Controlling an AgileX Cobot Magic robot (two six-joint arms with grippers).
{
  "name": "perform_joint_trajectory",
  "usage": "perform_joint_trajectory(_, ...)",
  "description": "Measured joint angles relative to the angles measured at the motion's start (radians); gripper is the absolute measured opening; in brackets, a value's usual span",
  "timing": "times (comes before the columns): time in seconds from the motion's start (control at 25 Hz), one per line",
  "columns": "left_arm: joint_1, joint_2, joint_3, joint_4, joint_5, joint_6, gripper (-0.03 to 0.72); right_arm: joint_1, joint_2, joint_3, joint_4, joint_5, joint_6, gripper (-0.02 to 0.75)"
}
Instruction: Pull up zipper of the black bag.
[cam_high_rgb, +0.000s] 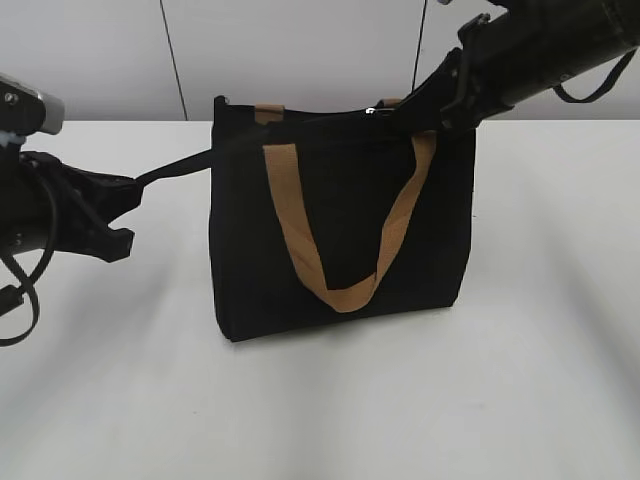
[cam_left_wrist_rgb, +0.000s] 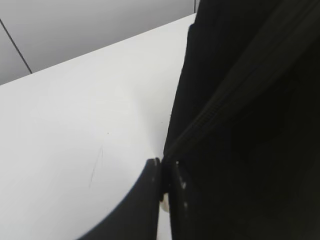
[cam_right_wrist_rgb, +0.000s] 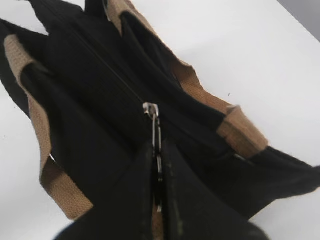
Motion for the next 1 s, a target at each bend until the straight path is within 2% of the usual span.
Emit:
perform_joint_trajectory(0.24,0.0,0.0,0.0,-0.001,0.013,0.0,0.008,-0.068,-0.007,0.0,-0.016,0.018,0.028,0.003)
perform_joint_trajectory(0.88,0.0,0.0,0.0,0.0,0.016,0.0,0.008,-0.077,-0.01,0.0,-0.055,0.034,0.111,0.004)
perform_joint_trajectory(1.0,0.0,0.0,0.0,-0.016,0.018,0.0,0.036,-0.078,-0.01,0.0,-0.039,0.035,0.116,0.045)
